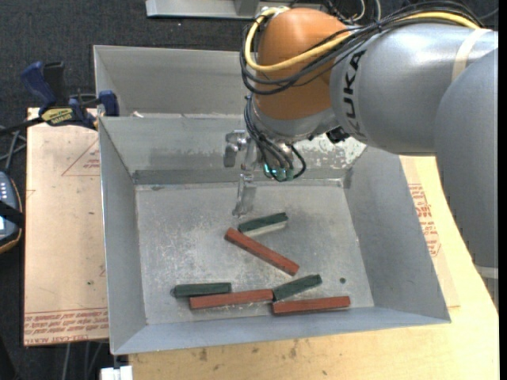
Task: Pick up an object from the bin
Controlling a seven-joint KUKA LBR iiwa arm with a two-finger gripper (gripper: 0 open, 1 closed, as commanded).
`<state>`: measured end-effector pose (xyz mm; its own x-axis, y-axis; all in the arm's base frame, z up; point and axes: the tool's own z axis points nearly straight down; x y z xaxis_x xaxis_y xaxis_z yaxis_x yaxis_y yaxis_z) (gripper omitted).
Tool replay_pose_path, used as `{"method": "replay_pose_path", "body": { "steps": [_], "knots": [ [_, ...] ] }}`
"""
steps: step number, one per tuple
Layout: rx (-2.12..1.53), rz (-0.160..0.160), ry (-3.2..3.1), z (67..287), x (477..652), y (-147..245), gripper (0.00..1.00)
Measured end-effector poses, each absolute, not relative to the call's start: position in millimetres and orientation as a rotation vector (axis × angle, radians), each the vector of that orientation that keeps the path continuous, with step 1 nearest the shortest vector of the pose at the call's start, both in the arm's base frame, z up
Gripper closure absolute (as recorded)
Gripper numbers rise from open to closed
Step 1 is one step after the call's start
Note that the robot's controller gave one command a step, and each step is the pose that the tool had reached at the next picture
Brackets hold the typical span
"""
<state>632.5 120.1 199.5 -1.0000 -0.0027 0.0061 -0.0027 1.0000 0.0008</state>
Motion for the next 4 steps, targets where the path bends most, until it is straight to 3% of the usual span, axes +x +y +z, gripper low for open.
{"method": "replay_pose_path", "body": {
  "steps": [1,2,3,4],
  "knots": [
    [0.000,-0.002,-3.143,204.1,634.3,119.5,0.00],
    [-0.146,-0.003,-3.142,135.4,618.9,81.6,0.00],
    [0.044,-0.001,-3.136,137.2,595.1,55.8,0.00],
    [-0.063,-0.002,-3.145,144.3,596.9,49.7,0.00]
  ]
}}
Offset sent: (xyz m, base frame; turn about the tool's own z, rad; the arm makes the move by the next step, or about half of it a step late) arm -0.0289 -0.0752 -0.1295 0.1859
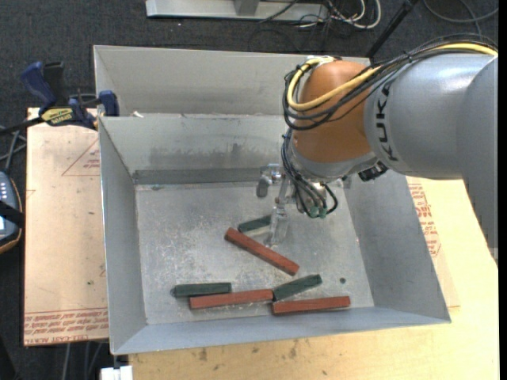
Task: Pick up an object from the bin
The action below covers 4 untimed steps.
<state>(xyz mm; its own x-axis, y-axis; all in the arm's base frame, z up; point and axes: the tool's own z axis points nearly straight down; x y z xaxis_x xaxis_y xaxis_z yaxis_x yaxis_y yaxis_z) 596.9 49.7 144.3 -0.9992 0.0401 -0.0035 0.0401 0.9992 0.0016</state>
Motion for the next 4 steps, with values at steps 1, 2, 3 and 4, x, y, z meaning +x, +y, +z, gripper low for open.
{"method": "replay_pose_path", "body": {
  "steps": [1,2,3,4],
  "knots": [
    [0.310,0.003,3.124,70.8,585.4,48.9,0.00],
    [0.389,0.003,3.117,70.5,570.0,39.5,1.00],
    [0.389,0.003,3.117,70.5,570.0,39.5,1.00],
    [0.389,0.002,3.117,71.4,569.9,39.5,1.00]
  ]
}}
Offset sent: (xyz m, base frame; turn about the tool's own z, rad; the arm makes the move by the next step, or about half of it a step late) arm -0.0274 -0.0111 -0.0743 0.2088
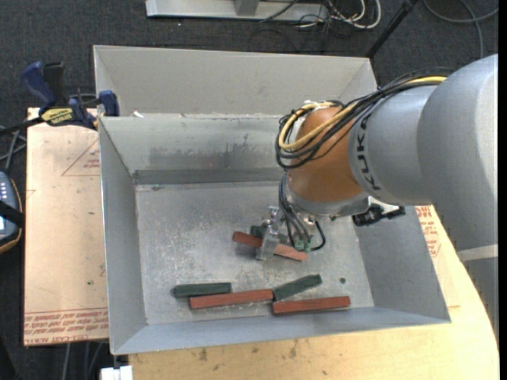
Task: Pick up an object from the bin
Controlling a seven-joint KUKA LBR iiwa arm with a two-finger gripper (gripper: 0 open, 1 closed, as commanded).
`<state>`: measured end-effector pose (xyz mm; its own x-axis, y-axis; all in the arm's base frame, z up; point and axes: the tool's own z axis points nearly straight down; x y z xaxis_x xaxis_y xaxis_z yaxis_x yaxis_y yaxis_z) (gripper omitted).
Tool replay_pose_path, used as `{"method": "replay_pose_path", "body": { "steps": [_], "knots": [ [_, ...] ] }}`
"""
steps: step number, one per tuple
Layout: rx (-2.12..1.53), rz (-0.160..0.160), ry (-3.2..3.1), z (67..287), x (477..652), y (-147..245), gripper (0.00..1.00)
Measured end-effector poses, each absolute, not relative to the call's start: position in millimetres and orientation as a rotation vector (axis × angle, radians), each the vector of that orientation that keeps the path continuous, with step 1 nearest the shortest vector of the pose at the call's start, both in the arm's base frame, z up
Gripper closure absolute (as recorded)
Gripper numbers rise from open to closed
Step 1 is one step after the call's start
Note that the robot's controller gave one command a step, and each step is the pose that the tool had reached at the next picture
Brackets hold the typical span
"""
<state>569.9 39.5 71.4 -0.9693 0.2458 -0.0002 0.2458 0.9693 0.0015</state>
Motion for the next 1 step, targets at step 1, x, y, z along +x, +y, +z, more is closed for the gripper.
{"method": "replay_pose_path", "body": {
  "steps": [1],
  "knots": [
    [0.389,0.001,3.122,78.0,568.6,39.4,1.00]
  ]
}}
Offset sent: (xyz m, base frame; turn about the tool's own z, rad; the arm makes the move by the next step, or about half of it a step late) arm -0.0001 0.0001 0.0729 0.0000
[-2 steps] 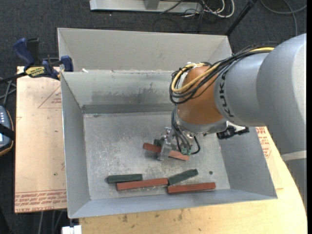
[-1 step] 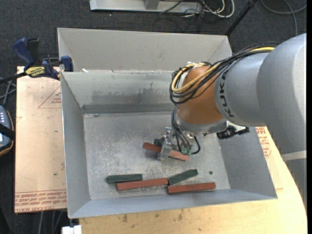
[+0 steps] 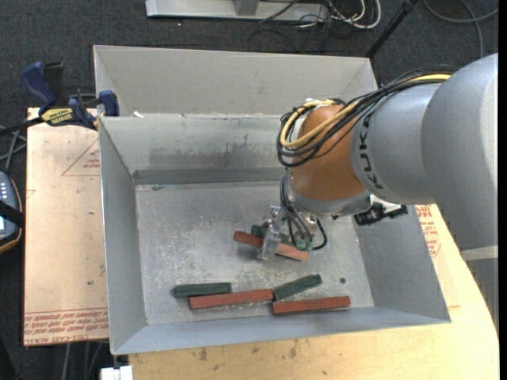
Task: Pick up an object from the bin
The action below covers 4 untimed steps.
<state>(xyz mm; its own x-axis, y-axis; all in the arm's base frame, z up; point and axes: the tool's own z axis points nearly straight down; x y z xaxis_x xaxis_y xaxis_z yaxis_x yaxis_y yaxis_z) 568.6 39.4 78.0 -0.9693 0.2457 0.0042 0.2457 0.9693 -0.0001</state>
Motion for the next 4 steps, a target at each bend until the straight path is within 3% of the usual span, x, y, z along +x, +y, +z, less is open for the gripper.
{"method": "replay_pose_path", "body": {
  "steps": [3,4],
  "knots": [
    [-0.388,-0.002,-3.119,132.4,568.9,39.7,1.00],
    [-0.387,-0.002,-3.120,141.3,569.3,39.7,1.00]
  ]
}}
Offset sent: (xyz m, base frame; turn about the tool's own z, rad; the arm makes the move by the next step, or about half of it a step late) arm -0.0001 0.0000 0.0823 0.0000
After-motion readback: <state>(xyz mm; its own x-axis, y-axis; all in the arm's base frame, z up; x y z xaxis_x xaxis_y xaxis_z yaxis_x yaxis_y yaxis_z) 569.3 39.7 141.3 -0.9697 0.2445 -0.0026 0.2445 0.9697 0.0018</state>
